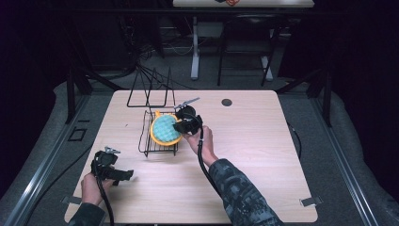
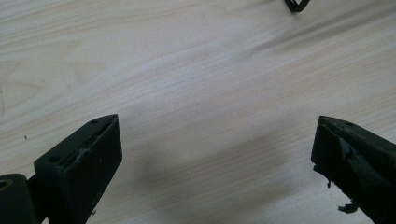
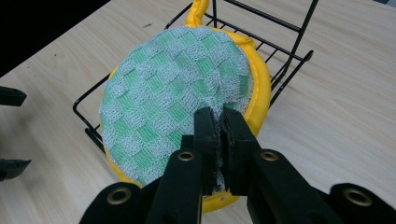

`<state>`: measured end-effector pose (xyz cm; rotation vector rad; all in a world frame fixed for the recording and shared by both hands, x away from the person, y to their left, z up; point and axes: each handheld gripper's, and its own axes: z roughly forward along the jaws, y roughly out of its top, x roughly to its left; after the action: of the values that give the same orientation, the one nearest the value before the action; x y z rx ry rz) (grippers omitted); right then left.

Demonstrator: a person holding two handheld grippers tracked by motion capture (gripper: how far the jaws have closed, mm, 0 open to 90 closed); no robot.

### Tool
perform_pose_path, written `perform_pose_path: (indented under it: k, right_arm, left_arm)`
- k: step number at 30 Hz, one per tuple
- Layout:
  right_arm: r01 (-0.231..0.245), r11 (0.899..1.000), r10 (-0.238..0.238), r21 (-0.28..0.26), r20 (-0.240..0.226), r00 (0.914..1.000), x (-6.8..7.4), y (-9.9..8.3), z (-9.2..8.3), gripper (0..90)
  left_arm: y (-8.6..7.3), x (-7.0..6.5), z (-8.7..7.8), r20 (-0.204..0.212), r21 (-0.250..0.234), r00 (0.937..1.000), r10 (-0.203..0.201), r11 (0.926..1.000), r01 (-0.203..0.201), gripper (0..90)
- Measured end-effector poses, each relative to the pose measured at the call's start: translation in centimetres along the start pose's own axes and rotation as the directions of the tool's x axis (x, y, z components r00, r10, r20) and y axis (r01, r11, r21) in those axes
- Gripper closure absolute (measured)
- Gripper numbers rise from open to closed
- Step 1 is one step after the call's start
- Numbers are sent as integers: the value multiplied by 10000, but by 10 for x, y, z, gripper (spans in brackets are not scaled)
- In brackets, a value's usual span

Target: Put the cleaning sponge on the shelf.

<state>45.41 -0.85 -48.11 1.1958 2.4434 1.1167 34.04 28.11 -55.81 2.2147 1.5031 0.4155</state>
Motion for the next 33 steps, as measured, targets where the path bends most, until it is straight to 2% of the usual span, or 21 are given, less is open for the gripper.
perform_pose_path:
  k: [7,12,21,24,30,33]
  right_arm:
    - [-387,9992,387,19,109,9992,5,2,12,857]
    - [-499,9987,498,58,219,9985,10,1,21,854]
    - [-829,9965,825,56,494,9954,11,-1,34,854]
    - [-744,9971,732,180,584,9956,12,-1,38,854]
    - [-997,9948,980,190,730,9925,17,-2,46,844]
    - [-795,9964,769,309,775,9940,18,-2,47,824]
  left_arm:
    - [0,-1,1,-4,34,10000,35,10000,-35,21]
    - [0,-1,0,-2,14,10000,52,10000,-52,21]
    - [0,0,0,-5,-15,10000,33,10000,-33,21]
    - [1,-1,0,15,-9,10000,42,10000,-42,21]
    - [1,0,-1,-4,-40,10000,76,10000,-76,21]
    - [0,1,-1,-14,-95,10000,-13,10000,13,21]
